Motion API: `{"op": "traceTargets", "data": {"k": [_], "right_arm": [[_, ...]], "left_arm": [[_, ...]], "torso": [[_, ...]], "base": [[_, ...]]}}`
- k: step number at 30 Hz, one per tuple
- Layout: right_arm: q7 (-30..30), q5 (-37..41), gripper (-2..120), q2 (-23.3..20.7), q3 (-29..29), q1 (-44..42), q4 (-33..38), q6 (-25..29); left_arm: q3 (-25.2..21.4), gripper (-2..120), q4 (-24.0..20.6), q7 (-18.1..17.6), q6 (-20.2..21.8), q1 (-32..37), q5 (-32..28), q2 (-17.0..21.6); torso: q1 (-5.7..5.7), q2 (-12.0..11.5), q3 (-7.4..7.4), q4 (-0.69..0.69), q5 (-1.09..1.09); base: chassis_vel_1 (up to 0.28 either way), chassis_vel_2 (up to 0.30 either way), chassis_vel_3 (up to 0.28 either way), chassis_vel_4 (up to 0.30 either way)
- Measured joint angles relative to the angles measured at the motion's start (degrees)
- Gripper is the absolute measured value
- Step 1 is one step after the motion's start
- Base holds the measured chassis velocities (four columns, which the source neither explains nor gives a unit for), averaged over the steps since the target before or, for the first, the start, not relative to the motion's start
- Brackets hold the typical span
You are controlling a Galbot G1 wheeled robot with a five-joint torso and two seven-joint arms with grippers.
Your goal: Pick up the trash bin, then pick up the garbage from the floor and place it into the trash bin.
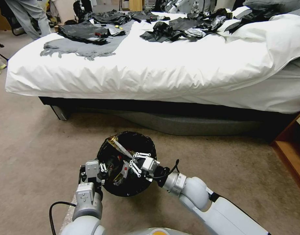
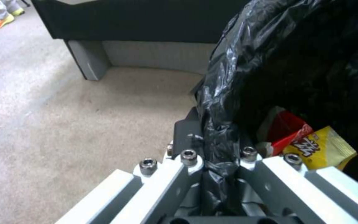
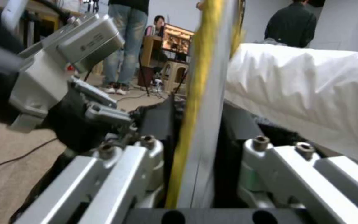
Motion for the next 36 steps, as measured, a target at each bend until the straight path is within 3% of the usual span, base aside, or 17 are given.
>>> {"op": "traceTargets", "data": {"k": [4,6,8,10,13,16,23,29,33,36], "right_arm": [[-0.01,-0.30,32,-0.28,-0.01,-0.37,0.00,0.09],[-0.09,-0.84,44,-0.93,0.29,-1.37,0.29,0.34],[-0.12,-0.90,45,-1.03,0.37,-1.53,0.37,0.37],[-0.27,-1.35,61,-1.80,1.10,-2.78,0.93,0.71],[-0.32,-1.52,66,-2.21,1.40,-3.18,1.23,0.83],[-0.40,-1.60,83,-3.27,2.04,-3.82,2.15,0.92],[-0.45,-1.52,103,-4.02,3.14,-4.57,3.91,1.17],[0.53,-2.36,112,-1.93,5.80,-5.29,8.24,1.15],[4.66,-2.28,114,2.21,9.39,-5.09,13.96,-0.35],[9.20,-2.54,114,5.68,14.56,-8.84,18.84,-4.06]], "left_arm": [[-0.03,1,-0.07,0.01,-0.01,0.00,0.05,-0.03],[-0.13,1,-0.17,0.01,-0.02,-0.03,0.06,-0.01],[-0.13,1,-0.16,0.01,-0.02,-0.04,0.06,0.01],[-0.18,1,-0.14,0.03,-0.05,-0.29,0.06,0.10],[-0.18,1,0.05,0.03,-0.06,-0.51,0.06,0.15],[-0.29,1,0.83,0.08,-0.06,-1.17,0.06,0.35],[-0.58,1,1.76,0.10,-0.06,-1.48,0.05,0.62],[-0.89,1,2.49,0.16,-0.52,-1.16,0.74,0.48],[-0.90,1,3.80,0.36,0.37,-3.78,-0.49,0.38],[-0.90,1,3.01,0.38,0.74,-2.20,-2.39,3.05]], "torso": [[0.00,0.00,0.00,0.00,0.00],[0.00,0.00,0.00,0.00,0.00],[0.00,0.00,0.00,0.00,0.00],[0.00,0.00,-0.01,0.00,0.00],[0.00,0.00,0.00,0.00,0.01],[0.00,0.00,0.00,0.00,0.01],[0.00,0.00,0.00,0.00,0.00],[0.00,0.00,0.00,0.02,0.01],[0.00,0.00,0.00,0.00,-0.01],[-0.01,0.00,0.00,0.03,0.01]], "base": [[0.000,0.000,0.000,0.000],[0.000,0.000,0.000,0.000],[0.000,0.000,0.000,0.000],[0.000,0.000,0.000,0.000],[0.000,0.000,0.000,0.000],[0.000,0.000,0.000,0.000],[0.000,0.000,0.000,0.000],[0.000,0.000,0.000,0.000],[0.000,0.000,0.000,0.000],[0.000,0.000,0.000,0.000]]}}
